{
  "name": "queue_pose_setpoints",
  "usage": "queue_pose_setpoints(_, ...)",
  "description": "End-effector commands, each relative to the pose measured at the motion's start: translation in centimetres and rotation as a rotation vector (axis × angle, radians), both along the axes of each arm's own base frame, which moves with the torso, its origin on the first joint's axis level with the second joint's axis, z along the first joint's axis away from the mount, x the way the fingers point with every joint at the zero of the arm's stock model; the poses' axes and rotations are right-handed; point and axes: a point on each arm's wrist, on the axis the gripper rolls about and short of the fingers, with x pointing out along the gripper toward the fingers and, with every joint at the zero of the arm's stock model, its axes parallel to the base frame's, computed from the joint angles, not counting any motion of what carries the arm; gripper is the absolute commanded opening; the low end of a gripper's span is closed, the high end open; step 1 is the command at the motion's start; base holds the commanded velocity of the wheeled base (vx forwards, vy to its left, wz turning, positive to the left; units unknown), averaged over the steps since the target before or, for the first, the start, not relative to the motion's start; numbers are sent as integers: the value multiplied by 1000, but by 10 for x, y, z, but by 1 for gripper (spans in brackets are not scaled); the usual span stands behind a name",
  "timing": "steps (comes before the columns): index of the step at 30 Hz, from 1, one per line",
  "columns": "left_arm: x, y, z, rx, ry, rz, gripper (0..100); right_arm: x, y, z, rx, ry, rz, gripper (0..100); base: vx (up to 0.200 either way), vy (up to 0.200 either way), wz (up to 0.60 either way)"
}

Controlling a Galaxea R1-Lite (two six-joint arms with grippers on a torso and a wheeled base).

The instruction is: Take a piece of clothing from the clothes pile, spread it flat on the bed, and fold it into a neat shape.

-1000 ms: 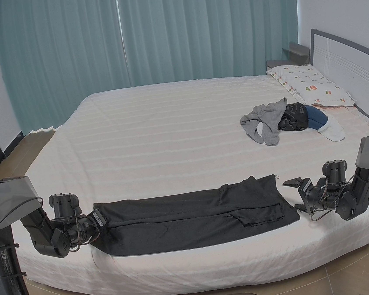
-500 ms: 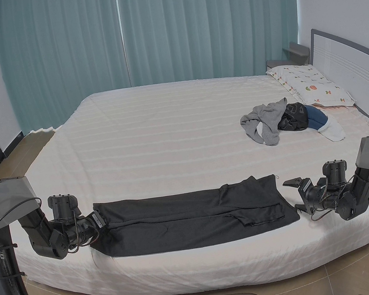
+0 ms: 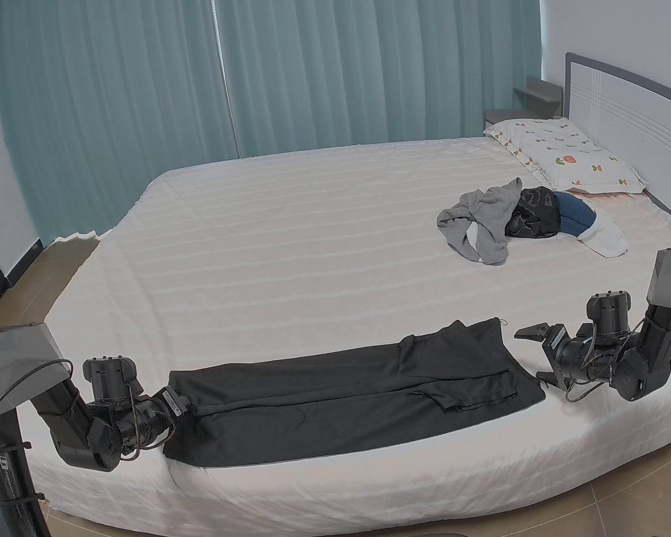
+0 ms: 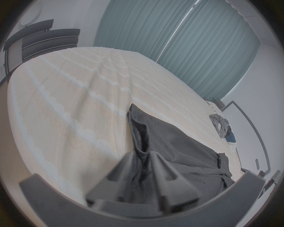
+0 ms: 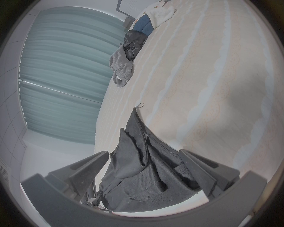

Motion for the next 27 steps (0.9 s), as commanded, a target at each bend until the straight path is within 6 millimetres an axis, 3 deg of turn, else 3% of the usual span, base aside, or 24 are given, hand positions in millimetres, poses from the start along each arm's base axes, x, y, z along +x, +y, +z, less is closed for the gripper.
queue_pose_setpoints(1, 7, -2, 0, -4, -18, -7, 100, 0, 1, -1, 0, 1, 2, 100, 0, 0, 0)
queue_pose_setpoints(12, 15, -14, -12, 18, -5, -24, 100, 0, 1, -1, -1, 1, 2, 100, 0, 0, 0)
queue_pose_setpoints(13, 14, -14, -12, 18, -4, -26, 0, 0, 1, -1, -1, 1, 2, 100, 0, 0, 0)
queue_pose_setpoints(27, 14, 5, -5, 26, -22, 53, 0, 0, 1, -1, 0, 1, 2, 100, 0, 0, 0)
